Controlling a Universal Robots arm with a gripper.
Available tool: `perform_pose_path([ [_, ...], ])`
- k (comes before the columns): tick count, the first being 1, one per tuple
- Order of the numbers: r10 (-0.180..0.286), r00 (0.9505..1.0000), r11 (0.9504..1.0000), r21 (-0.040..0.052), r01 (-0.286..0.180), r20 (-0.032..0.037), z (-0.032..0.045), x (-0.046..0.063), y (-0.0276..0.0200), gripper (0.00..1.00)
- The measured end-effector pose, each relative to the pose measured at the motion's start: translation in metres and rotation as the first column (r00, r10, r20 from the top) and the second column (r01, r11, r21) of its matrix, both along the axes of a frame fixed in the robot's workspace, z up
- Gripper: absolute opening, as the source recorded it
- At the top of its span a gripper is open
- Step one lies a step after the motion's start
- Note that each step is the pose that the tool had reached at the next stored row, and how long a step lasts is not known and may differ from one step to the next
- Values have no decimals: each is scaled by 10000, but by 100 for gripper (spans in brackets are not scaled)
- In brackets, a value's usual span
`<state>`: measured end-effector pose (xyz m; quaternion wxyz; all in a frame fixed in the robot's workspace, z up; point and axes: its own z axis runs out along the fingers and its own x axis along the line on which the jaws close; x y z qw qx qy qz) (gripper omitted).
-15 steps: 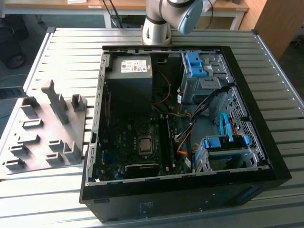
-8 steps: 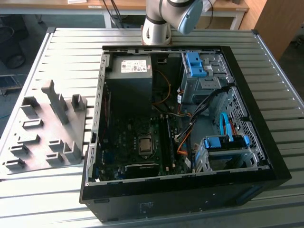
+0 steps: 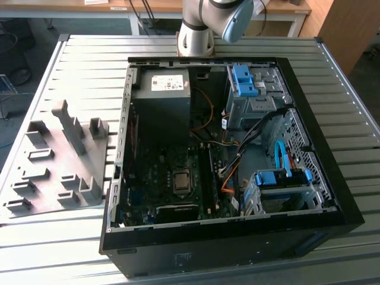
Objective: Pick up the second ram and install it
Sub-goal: 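Pick up the second ram and move it above second insertion slot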
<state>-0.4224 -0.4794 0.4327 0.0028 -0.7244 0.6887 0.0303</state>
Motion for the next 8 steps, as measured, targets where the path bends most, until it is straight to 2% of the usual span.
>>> perform_pose_path([
  [2,0,10000,10000,2,0,2,40,0,0,14],
  [8,1,10000,10000,0,-1,-1,49,7,1,14],
])
